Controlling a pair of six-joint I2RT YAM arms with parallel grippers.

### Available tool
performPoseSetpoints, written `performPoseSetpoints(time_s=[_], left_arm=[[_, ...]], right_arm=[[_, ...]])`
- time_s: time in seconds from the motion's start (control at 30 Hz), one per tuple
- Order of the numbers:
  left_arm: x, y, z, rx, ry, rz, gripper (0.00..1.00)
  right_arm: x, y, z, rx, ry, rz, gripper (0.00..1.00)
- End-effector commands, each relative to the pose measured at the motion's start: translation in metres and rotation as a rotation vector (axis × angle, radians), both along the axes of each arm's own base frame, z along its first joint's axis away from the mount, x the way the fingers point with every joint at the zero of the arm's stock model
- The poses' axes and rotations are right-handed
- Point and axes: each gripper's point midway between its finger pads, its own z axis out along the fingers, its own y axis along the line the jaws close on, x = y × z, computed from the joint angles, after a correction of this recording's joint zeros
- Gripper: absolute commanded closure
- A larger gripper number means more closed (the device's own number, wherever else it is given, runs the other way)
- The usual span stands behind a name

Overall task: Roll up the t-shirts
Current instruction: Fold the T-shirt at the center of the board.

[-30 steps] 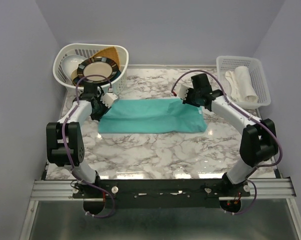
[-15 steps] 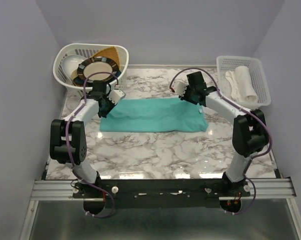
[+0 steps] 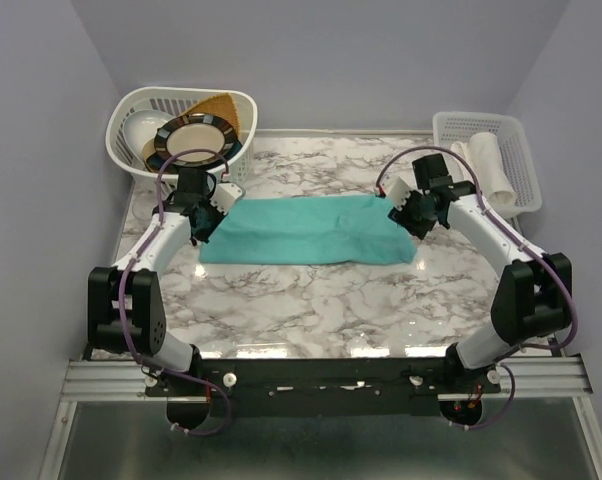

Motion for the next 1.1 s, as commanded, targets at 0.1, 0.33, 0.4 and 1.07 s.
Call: performPoseSetpoints(time_s=[0.1,0.33,0.4,1.07], left_arm=[[-0.041,-0.029,-0.048,-0.12,0.231,-0.088,0.87],[-0.033,-0.031,-0.054,-0.113,0.253,-0.105,0.94],[-0.033,-0.03,-0.058,-0.101,0.272,-0.115,0.96],[-0.05,-0.008,-0.086,0.017,0.368,-0.178,0.99]], right_arm=[[-0.076,-0.003,-0.06,0.044,0.359,0.043,0.47],[-0.072,0.0,-0.071,0.067,0.408,0.05,0.47],[-0.077,0.002,-0.077,0.075,0.449,0.058,0.48],[-0.078,-0.016,-0.103,0.063,0.456,0.107,0.98]])
